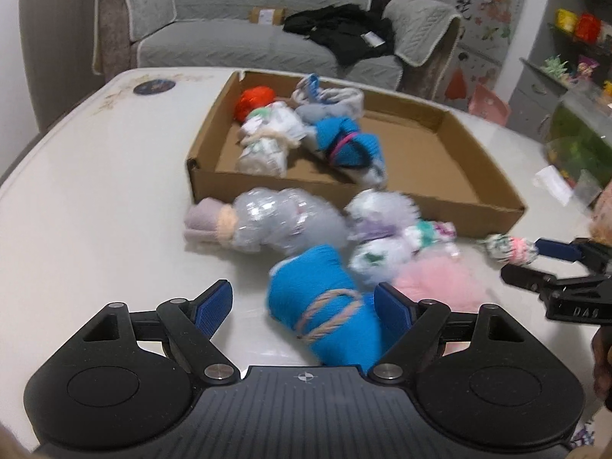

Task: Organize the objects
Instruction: 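Grasp the white sock with pink bands with the right tool while the left grasps the blue rope-tied sock, then carry both socks over the box and lower them inside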

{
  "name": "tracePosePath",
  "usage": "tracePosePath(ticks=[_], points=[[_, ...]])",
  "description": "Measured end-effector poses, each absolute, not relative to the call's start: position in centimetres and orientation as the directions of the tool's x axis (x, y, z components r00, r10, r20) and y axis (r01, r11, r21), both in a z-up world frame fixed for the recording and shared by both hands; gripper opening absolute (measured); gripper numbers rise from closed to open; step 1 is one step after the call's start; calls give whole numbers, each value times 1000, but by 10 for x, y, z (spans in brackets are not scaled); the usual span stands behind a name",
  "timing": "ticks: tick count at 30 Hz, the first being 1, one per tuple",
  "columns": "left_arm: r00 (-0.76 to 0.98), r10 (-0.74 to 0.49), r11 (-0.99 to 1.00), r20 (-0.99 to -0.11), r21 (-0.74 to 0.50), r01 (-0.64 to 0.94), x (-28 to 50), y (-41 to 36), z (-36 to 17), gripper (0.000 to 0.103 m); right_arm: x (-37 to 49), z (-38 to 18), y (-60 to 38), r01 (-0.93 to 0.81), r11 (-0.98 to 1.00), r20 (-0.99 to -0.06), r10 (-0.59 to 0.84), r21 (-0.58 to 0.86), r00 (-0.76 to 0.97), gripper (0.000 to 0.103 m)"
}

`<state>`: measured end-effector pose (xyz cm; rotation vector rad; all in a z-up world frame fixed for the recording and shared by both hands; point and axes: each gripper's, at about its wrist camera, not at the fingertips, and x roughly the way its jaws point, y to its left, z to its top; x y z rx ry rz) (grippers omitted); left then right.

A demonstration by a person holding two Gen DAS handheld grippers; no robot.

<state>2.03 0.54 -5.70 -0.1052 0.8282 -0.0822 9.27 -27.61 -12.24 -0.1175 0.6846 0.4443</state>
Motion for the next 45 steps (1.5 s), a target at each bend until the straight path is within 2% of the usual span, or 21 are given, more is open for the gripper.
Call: tracePosePath(ticks=[3,7,11,13,14,16,19,20,21,31,45], points=[[674,-90,994,-733,-105,19,18,13,-58,91,100,-127,-274,-421,906,-643,341,31,686,83],[677,-18,1000,-736,-16,10,15,22,-57,90,101,-134,-272,-407,913,-658,315,14,683,82],[678,7,1000,-735,3,-7,14,33,-57,90,102,-136,-275,-386,922,-657,307,25,689,82],[673,0,1000,-740,0,1,16,33,-60,85,103,-136,-275,-380,925,-655,304,28,692,80],[668,-12,1000,-744,-5,13,17,31,-62,80,103,-136,-275,-378,926,-654,302,28,694,78],[654,-28,999,-756,-11,31,18,28,-67,68,101,-135,-277,-375,927,-649,301,26,698,68],[667,-31,998,-745,12,60,16,23,-68,58,100,-134,-278,-376,926,-646,304,28,700,65],[668,-39,998,-744,7,66,15,23,-67,50,100,-134,-279,-377,926,-644,305,26,702,65],[668,-39,997,-743,10,70,15,22,-67,47,99,-135,-279,-377,926,-642,303,23,704,64],[665,-28,998,-747,17,61,-2,37,-55,45,82,-113,-295,-402,915,-615,325,14,719,63],[759,-64,992,-648,39,117,10,39,25,46,102,-48,-296,-456,890,-507,387,-14,770,64]])
